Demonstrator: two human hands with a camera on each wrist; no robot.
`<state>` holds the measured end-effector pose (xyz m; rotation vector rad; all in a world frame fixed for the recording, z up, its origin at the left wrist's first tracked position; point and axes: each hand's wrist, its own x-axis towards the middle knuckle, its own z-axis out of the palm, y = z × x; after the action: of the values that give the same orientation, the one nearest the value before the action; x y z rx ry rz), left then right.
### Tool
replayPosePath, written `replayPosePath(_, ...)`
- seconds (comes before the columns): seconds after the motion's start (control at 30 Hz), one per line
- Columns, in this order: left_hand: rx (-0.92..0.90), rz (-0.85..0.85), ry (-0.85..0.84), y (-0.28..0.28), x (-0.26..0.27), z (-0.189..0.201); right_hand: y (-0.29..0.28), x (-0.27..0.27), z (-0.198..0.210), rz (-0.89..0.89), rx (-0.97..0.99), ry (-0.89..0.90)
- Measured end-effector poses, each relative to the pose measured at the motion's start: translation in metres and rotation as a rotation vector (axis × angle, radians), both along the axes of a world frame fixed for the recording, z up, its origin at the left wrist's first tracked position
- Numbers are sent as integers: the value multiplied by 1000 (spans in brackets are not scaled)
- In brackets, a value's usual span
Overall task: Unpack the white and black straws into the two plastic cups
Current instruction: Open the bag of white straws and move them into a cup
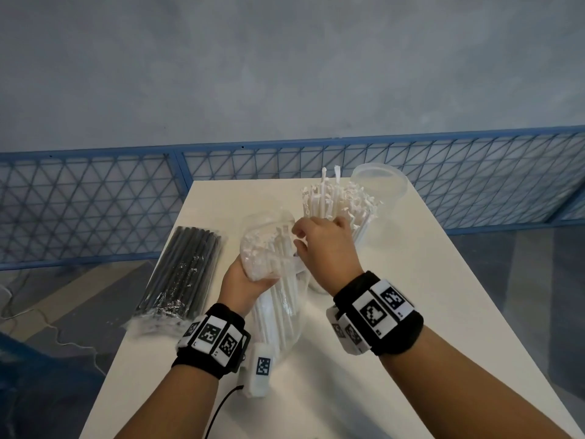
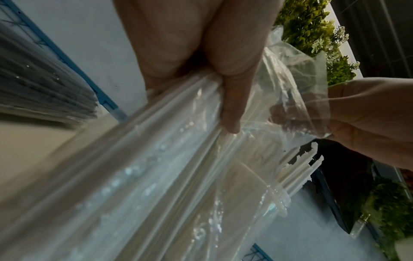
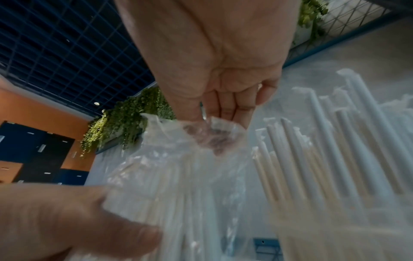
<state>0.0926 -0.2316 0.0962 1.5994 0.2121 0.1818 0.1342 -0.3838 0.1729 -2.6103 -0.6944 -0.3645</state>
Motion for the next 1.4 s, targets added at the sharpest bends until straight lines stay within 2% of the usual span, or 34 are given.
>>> replayPosePath(0.2, 34, -38, -39, 4, -2, 0, 12, -6, -13, 75, -21, 228)
replayPosePath(0.33, 13, -98, -63, 4, -4, 6, 11, -2, -17, 174, 166, 330)
replayPosePath(0.43, 47, -171, -61, 3, -2, 9, 10, -1, -23, 220, 236, 449)
replayPosePath(0.57, 128, -205, -7, 3, -2, 5, 14, -3, -37, 191, 264, 540)
replayPosePath(0.8, 161, -231, 16, 5, -2, 1, 17, -4, -52, 87, 436, 660)
replayPosePath(1.17, 220, -269, 59, 4, 4, 1, 17, -10, -52, 60, 527, 679)
replayPosePath(1.3, 177, -293, 65, 2, 3, -1, 21, -8, -56, 85, 452, 665)
replayPosePath(1.4, 252, -330, 48, 3, 1, 1, 25, -8, -58, 79, 371, 674)
